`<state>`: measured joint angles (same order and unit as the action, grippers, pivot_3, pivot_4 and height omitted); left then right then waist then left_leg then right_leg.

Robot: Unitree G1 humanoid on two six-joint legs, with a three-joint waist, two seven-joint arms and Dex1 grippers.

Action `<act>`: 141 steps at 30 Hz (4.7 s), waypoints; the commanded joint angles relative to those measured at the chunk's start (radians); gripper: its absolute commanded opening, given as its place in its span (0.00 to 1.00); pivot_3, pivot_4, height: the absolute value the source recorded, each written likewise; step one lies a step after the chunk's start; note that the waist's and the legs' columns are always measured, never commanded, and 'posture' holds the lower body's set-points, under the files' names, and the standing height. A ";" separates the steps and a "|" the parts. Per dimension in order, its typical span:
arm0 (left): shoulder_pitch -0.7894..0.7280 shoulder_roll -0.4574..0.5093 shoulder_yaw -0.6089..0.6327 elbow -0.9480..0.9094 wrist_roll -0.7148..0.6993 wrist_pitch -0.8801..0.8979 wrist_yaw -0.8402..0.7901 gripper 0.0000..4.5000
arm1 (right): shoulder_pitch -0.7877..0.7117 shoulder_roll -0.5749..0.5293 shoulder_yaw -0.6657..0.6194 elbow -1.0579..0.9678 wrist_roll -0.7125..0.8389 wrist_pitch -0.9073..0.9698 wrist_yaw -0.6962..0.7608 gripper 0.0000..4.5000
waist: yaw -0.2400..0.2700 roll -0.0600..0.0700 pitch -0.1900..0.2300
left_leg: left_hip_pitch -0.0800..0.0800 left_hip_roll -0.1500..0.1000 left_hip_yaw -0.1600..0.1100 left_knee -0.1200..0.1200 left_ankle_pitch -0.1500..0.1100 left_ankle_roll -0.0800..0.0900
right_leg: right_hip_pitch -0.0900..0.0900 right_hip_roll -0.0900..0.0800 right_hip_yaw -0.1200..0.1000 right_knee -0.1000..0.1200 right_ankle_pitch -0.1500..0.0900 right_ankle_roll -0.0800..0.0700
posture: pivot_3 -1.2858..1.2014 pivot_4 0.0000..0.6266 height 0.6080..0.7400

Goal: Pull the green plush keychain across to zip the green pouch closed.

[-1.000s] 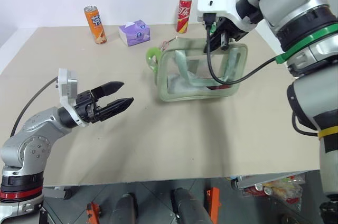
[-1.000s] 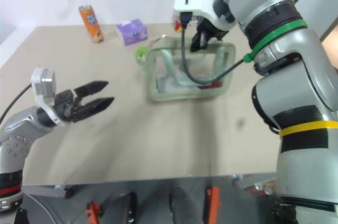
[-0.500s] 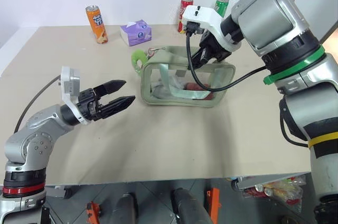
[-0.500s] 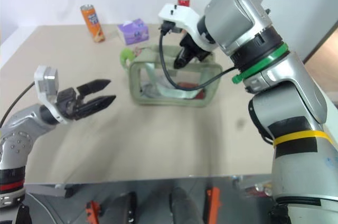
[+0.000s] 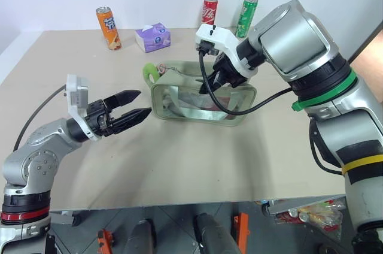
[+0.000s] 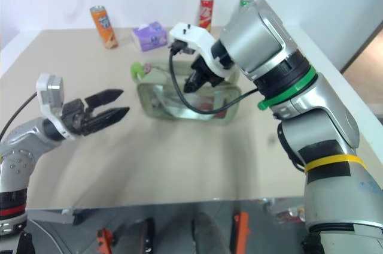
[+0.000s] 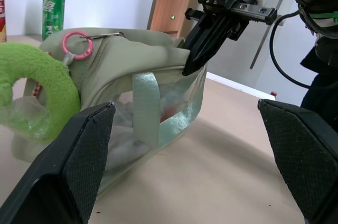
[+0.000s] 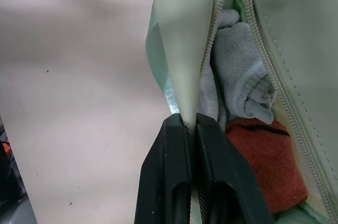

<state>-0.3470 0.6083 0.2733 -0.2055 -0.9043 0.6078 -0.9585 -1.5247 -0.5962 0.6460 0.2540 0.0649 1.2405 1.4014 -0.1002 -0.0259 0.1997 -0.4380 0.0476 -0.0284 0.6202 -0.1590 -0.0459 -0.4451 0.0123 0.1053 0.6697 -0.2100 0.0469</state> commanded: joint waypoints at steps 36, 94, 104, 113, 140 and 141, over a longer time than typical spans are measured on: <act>-0.053 0.091 0.046 0.104 -0.008 0.051 -0.031 1.00 | 0.651 -0.384 -0.622 -0.258 0.382 -0.602 -0.240 0.52 | 0.003 -0.002 -0.001 | 0.001 -0.001 0.002 0.003 0.000 0.000 | 0.003 0.000 0.003 -0.002 -0.001 -0.001 | 0.52 0.24 1.00; -0.254 0.155 -0.045 0.560 0.239 0.013 -0.076 1.00 | 0.615 -0.257 -0.527 -0.065 0.198 -0.803 -0.048 0.02 | -0.003 -0.002 -0.001 | 0.005 0.000 0.004 0.002 0.000 0.000 | 0.004 0.001 0.004 -0.002 0.001 -0.002 | 0.52 0.24 1.00; -0.517 -0.003 -0.072 0.799 0.336 -0.036 -0.002 1.00 | 0.655 -0.253 -0.545 -0.106 0.195 -0.792 -0.056 0.02 | -0.007 -0.003 -0.001 | 0.006 0.000 0.006 0.001 0.001 0.001 | 0.004 0.001 0.006 -0.002 0.005 0.003 | 0.52 0.24 1.00; -0.567 -0.073 -0.093 0.897 0.412 -0.108 0.009 1.00 | 0.683 -0.270 -0.566 -0.142 0.204 -0.769 -0.069 0.02 | -0.006 -0.003 -0.001 | 0.007 0.000 0.006 -0.001 0.001 0.001 | 0.005 0.001 0.006 -0.002 0.004 0.003 | 0.52 0.24 1.00; -0.647 -0.158 -0.060 0.955 0.450 -0.142 0.025 0.60 | 0.699 -0.265 -0.576 -0.171 0.211 -0.756 -0.096 0.00 | -0.005 -0.003 -0.001 | 0.007 0.000 0.006 -0.001 0.001 0.001 | 0.005 0.001 0.007 -0.002 0.005 0.004 | 0.52 0.24 1.00; -0.647 -0.158 -0.062 0.954 0.452 -0.139 0.020 0.60 | 0.699 -0.265 -0.576 -0.171 0.212 -0.756 -0.096 0.00 | -0.005 -0.003 -0.001 | 0.007 0.000 0.005 -0.001 0.001 0.001 | 0.005 0.001 0.007 -0.002 0.005 0.004 | 0.52 0.24 1.00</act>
<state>-0.9664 0.4446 0.2068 0.7926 -0.4417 0.4659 -0.9222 -0.8174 -0.8632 0.0795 0.1116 0.2633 0.4891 1.3046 -0.1055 -0.0287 0.1984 -0.4312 0.0473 -0.0232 0.6195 -0.1581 -0.0453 -0.4404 0.0136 0.1122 0.6680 -0.2054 0.0506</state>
